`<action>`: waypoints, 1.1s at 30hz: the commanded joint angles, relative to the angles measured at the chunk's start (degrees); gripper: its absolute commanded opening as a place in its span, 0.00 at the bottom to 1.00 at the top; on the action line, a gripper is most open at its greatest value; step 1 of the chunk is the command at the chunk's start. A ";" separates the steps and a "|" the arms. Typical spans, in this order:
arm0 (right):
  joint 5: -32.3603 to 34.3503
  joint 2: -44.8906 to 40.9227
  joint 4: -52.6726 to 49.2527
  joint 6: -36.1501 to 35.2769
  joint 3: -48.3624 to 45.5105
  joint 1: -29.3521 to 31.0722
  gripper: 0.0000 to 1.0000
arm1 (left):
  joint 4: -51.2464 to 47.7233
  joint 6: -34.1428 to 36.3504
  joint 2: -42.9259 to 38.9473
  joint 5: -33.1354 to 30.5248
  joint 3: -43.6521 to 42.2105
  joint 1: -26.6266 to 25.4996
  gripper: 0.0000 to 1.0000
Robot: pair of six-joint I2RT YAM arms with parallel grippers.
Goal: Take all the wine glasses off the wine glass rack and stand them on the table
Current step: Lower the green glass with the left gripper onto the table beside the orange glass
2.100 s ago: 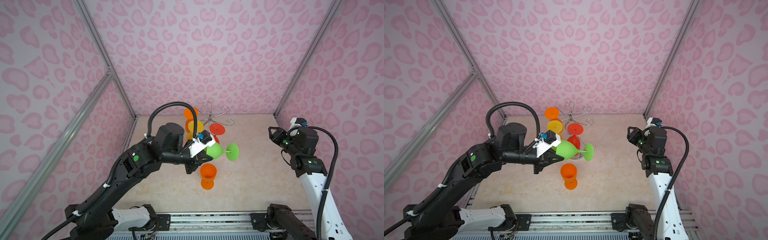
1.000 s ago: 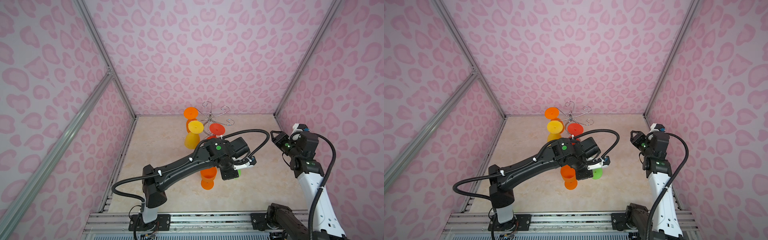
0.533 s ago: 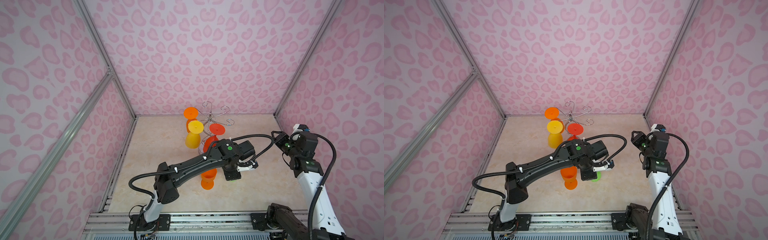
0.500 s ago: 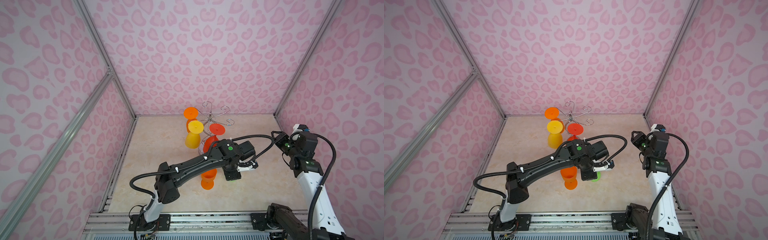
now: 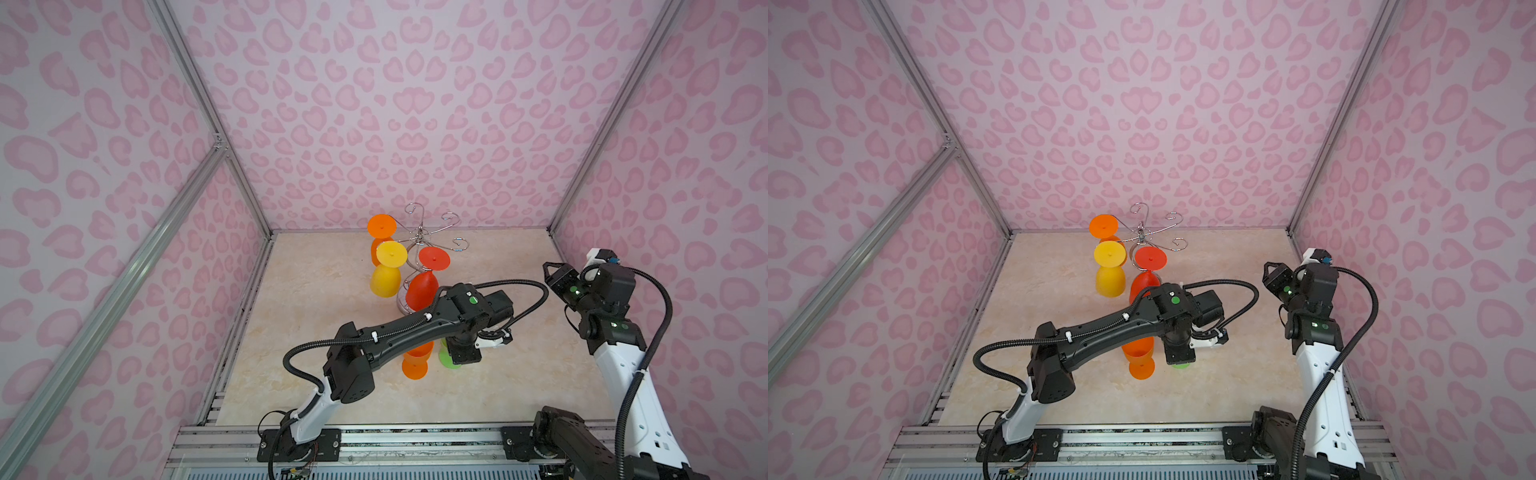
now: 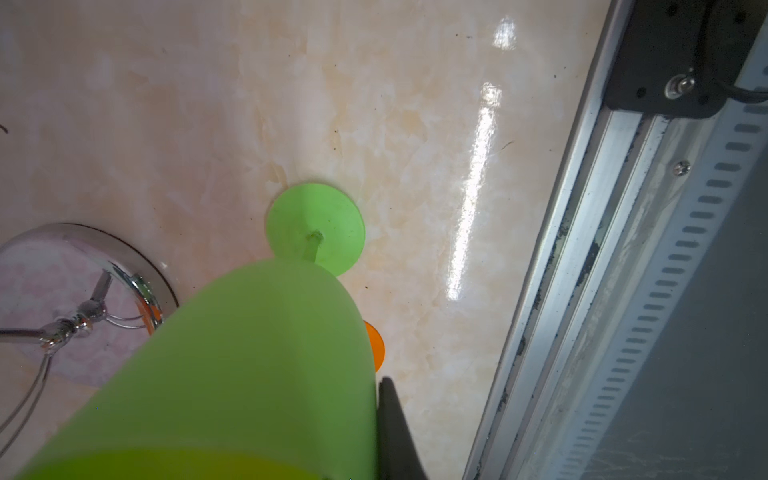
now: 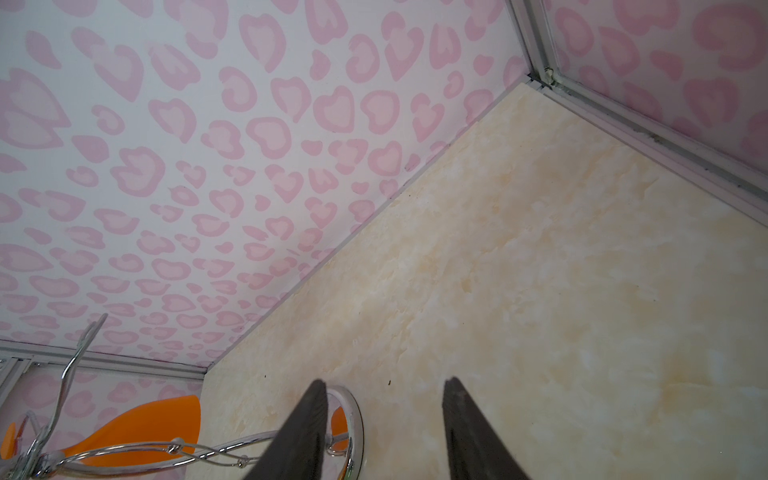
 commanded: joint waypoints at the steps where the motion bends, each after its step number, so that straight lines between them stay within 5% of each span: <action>1: 0.08 0.06 0.58 -0.53 0.16 -0.14 0.46 | -1.94 0.15 0.90 -0.16 0.94 0.02 0.03; 9: -0.14 -0.02 0.90 -0.36 -0.12 -0.33 0.46 | -3.09 0.15 1.40 -0.30 0.90 -0.02 0.07; 18: -0.51 -0.02 1.24 -0.18 -0.63 -0.31 0.46 | -3.36 -0.33 1.14 0.07 3.33 -0.06 0.55; 22: -0.53 -0.11 1.28 -0.10 -0.65 -0.31 0.46 | -3.37 -0.83 -0.34 -0.47 4.84 -0.04 0.68; 33: -2.28 -0.51 2.95 2.01 -0.78 -0.37 0.46 | 2.72 -1.16 -13.51 2.07 5.51 -0.49 0.78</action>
